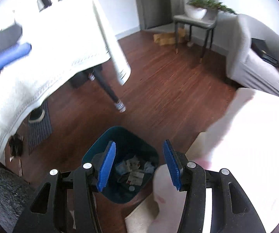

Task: Collect trash
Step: 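Move both open tools back toward the table, then grasp the white plastic lid with the left tool while the right grasps the brown tape core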

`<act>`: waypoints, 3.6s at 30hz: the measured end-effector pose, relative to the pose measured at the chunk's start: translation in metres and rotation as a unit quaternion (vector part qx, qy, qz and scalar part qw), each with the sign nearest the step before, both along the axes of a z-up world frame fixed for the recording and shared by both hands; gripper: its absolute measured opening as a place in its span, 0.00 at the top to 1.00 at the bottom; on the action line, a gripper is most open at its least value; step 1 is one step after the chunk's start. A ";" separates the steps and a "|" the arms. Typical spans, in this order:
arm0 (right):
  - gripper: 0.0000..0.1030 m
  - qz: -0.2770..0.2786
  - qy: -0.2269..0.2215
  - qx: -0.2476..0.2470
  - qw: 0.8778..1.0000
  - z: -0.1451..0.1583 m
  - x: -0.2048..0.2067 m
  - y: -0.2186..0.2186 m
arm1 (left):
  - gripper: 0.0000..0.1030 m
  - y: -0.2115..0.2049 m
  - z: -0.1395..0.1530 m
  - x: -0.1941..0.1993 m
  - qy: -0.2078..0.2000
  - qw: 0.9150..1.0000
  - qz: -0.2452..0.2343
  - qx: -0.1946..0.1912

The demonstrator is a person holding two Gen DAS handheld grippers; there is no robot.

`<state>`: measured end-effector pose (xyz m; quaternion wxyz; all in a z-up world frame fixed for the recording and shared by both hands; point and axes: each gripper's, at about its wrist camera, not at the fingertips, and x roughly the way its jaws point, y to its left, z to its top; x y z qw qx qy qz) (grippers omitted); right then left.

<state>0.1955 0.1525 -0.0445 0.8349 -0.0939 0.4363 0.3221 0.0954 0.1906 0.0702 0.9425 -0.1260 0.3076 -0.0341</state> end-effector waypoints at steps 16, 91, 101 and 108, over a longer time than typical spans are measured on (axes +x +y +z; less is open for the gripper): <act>0.49 -0.111 -0.055 0.006 0.992 0.032 0.016 -0.127 | 0.30 -0.085 -0.020 0.035 0.020 0.998 -0.061 0.002; 0.39 -0.256 -0.036 0.041 0.965 0.009 0.058 -0.288 | 0.59 -0.250 -0.089 0.088 0.091 0.969 -0.215 0.075; 0.62 -0.269 -0.024 0.031 0.962 0.006 0.070 -0.278 | 0.59 -0.212 -0.080 0.080 0.086 0.974 -0.192 0.078; 0.62 -0.277 -0.039 0.038 0.959 0.027 0.065 -0.275 | 0.59 -0.184 -0.077 0.075 0.087 0.979 -0.167 0.077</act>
